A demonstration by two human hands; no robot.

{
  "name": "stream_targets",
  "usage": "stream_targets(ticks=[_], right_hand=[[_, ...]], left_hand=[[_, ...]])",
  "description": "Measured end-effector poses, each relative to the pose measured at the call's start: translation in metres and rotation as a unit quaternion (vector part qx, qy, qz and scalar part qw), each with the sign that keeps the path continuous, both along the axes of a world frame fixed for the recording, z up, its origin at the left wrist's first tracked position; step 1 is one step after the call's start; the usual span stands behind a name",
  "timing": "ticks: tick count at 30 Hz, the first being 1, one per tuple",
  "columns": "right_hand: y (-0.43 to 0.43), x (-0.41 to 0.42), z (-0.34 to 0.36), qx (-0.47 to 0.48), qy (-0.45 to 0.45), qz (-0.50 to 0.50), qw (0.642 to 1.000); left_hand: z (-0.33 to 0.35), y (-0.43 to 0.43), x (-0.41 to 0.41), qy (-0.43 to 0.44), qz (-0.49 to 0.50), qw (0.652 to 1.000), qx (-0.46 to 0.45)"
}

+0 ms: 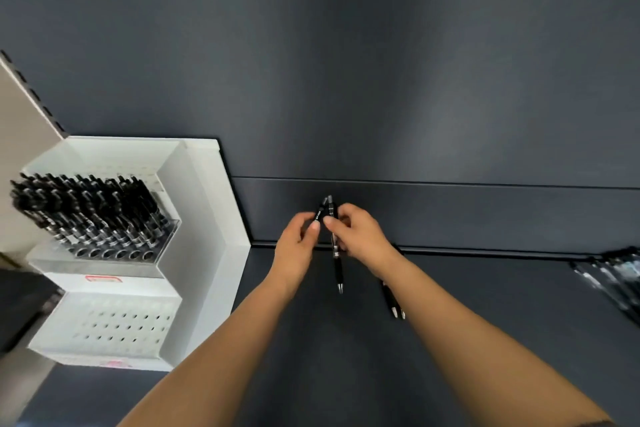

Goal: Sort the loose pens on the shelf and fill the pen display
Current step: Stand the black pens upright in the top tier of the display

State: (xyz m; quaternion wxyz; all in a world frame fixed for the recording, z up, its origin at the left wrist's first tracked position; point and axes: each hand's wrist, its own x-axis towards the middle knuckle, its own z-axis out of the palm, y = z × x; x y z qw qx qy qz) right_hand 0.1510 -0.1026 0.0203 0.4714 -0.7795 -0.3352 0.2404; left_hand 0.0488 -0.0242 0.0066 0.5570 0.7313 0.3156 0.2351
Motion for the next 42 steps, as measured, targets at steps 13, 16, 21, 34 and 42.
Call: stream_targets(ticks=[13,16,21,34,42], right_hand=[[0.083,-0.127,0.104,0.262,0.090,-0.010,0.961],[0.111,-0.167,0.118,0.270,0.061,0.007,0.961],[0.154,-0.222,0.127,0.261,-0.056,0.016,0.963],[0.207,-0.284,0.125,0.224,-0.183,0.020,0.957],[0.208,-0.272,0.125,0.225,-0.166,-0.008,0.960]], left_hand=[[0.095,0.071,-0.122,-0.174,0.041,0.969,0.172],[0.107,0.095,-0.161,-0.190,0.066,0.954,0.222],[0.127,0.129,-0.218,-0.214,0.092,0.927,0.293],[0.109,0.224,-0.283,-0.143,0.123,0.946,0.263],[0.107,0.231,-0.274,-0.104,0.101,0.946,0.291]])
